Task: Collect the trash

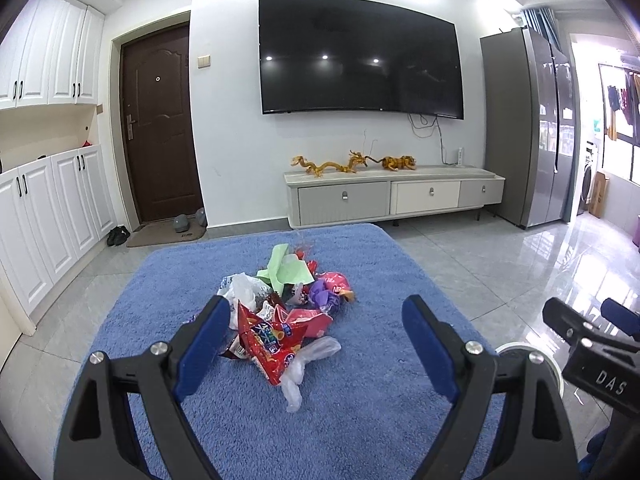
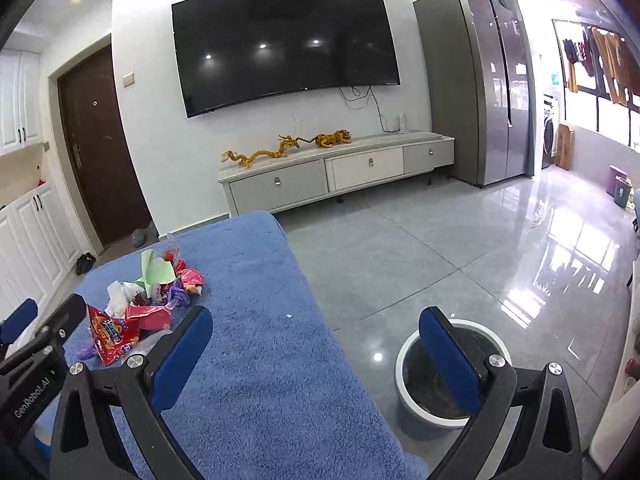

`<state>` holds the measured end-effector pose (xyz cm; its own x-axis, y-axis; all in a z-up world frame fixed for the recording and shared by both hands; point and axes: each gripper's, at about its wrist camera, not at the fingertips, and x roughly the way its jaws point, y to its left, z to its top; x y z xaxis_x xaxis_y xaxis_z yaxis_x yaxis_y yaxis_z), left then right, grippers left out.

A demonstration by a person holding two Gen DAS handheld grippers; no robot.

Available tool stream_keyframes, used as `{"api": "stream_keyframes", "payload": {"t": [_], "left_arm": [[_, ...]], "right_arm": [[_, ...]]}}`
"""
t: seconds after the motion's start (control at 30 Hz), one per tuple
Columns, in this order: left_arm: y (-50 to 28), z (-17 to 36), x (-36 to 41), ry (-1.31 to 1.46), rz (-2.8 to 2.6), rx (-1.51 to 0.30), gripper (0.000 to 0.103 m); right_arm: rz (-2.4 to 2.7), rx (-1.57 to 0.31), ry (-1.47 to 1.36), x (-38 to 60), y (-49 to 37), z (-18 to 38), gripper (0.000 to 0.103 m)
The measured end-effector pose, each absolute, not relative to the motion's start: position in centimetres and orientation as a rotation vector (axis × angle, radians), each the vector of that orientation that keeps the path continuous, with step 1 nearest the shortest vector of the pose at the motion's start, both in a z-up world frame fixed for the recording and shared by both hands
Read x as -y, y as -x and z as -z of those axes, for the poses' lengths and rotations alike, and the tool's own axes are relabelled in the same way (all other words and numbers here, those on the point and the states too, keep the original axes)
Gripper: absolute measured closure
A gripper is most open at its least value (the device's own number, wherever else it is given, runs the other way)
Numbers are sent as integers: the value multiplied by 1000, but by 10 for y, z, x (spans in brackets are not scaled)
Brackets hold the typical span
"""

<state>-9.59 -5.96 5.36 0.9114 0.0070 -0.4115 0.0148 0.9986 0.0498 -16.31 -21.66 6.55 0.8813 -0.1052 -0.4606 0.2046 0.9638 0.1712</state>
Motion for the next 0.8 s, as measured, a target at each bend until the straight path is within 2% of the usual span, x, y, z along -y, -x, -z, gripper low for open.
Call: {"api": "stream_keyframes", "payload": {"t": [0.17, 0.3, 0.8], "left_arm": [[100, -56, 58, -45, 0, -412, 14], [102, -59, 56, -31, 3, -403, 5], [98, -50, 53, -5, 23, -407, 5]], "right_arm": [[168, -447, -199, 211, 168, -68, 0], [174, -435, -196, 212, 169, -68, 0], [235, -437, -221, 221, 163, -53, 0]]}}
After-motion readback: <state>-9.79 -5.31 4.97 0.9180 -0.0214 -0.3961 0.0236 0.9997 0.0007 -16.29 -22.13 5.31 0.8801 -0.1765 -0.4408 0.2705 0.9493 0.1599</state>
